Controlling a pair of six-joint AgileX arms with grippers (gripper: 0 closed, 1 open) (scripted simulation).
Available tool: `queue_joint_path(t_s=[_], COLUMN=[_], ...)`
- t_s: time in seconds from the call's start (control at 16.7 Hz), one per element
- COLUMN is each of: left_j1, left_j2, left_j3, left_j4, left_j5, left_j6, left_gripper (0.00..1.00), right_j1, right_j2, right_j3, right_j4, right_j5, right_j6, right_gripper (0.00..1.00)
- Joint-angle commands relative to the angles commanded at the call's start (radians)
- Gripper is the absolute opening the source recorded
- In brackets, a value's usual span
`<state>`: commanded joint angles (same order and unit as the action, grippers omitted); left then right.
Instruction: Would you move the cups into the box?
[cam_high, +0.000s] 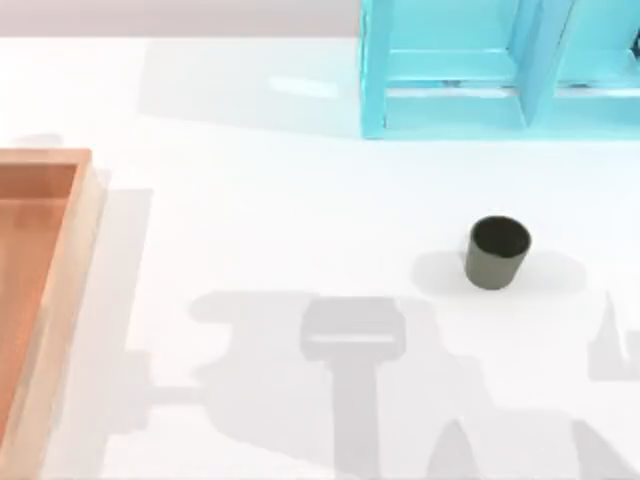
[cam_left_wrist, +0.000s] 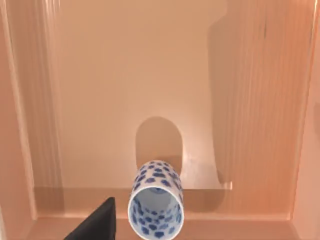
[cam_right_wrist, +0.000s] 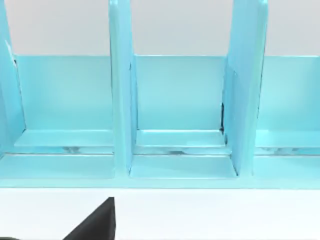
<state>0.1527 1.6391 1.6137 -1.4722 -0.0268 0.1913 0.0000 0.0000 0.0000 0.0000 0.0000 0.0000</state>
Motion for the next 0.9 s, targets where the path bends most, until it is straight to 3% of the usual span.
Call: queue_joint_path(t_s=[0.54,0.9], left_j1=[-0.651,-1.052], left_j2=[0.56,0.838], left_j3=[0.583,0.879], left_j4=[0.024,0.091], left_j5=[-0.167,-0.267], left_j6=[-0.631,-1.019], left_gripper=[1.0,1.0], right_j1=[0.0,0.0], right_j2=[0.0,0.0], right_j3=[0.0,0.0], right_j4=[0.0,0.0], right_j5=[0.0,0.0], right_j6=[0.0,0.0], right_gripper=[1.0,1.0])
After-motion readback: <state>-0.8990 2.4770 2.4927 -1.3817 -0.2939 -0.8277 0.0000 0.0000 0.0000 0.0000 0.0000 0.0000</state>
